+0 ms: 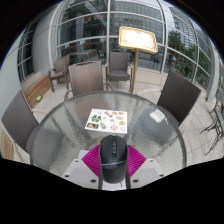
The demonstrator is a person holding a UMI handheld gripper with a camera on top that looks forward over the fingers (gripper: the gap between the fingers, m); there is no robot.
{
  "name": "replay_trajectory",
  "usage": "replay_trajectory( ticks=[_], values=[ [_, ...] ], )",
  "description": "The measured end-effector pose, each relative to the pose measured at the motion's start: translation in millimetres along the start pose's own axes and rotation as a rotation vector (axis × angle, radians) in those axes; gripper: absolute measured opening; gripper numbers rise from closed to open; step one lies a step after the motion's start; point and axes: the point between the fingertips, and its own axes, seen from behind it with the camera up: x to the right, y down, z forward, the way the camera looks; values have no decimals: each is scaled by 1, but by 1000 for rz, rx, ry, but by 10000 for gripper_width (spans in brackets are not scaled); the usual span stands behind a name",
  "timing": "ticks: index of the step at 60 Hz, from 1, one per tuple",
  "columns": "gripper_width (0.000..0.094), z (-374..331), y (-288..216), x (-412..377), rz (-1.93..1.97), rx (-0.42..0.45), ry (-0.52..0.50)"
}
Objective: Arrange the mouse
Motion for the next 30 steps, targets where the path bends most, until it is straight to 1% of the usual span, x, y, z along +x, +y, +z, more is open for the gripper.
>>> replay_trajectory(
  ticks=[4, 6, 13, 18, 20, 23, 25, 26, 27, 28, 30],
  values=[
    [308, 31, 47, -8, -6, -92, -5],
    [309, 45, 71, -13, -7, -125, -9],
    [309, 74, 127, -18, -17, -211, 2],
    [311, 84, 147, -18, 5, -238, 6],
    [312, 86, 143, -18, 4, -205, 13],
    [313, 86, 142, -17, -6, -204, 18],
    [329, 86, 145, -18, 2, -211, 19],
    [334, 87, 144, -18, 8, -201, 20],
    [366, 86, 144, -18, 12, -205, 22],
    [366, 86, 144, -18, 14, -204, 22],
    [397, 86, 143, -17, 13, -198, 24]
  ],
)
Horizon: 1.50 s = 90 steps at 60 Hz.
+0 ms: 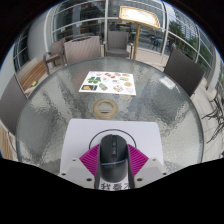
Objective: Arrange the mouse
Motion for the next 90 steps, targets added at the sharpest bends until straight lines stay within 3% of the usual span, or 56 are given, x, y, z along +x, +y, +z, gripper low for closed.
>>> replay_trajectory(
  ticks=[5, 11, 14, 27, 40, 74, 90],
  values=[
    [481, 1, 0, 1, 6, 5, 12],
    [753, -13, -9, 12, 24, 19, 66],
    [803, -26, -23, 10, 36, 53, 61],
    [841, -128, -67, 5, 84, 198, 40],
    [842, -222, -63, -5, 88, 296, 24],
    [842, -321, 26, 10, 68, 352, 8],
    [837, -345, 28, 15, 77, 405, 2]
  ],
)
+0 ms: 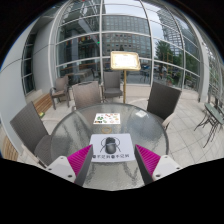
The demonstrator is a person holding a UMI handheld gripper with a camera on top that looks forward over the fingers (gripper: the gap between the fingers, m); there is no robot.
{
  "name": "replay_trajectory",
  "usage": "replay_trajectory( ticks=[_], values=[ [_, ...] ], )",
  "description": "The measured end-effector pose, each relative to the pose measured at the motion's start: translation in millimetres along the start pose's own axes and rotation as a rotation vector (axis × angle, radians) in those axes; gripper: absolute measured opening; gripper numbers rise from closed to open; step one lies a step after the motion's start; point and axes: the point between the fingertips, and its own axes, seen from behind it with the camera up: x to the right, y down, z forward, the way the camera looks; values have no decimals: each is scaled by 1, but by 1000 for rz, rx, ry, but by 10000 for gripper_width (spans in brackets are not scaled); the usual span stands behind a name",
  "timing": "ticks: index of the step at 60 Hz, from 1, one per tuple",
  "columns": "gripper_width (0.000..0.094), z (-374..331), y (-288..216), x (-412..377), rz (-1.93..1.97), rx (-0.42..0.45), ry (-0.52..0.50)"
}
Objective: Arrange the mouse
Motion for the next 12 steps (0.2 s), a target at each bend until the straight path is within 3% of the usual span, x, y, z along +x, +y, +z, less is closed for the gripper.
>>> replay_trajectory(
  ticks=[12],
  values=[
    [835, -6, -5, 0, 12, 19, -12]
  ],
)
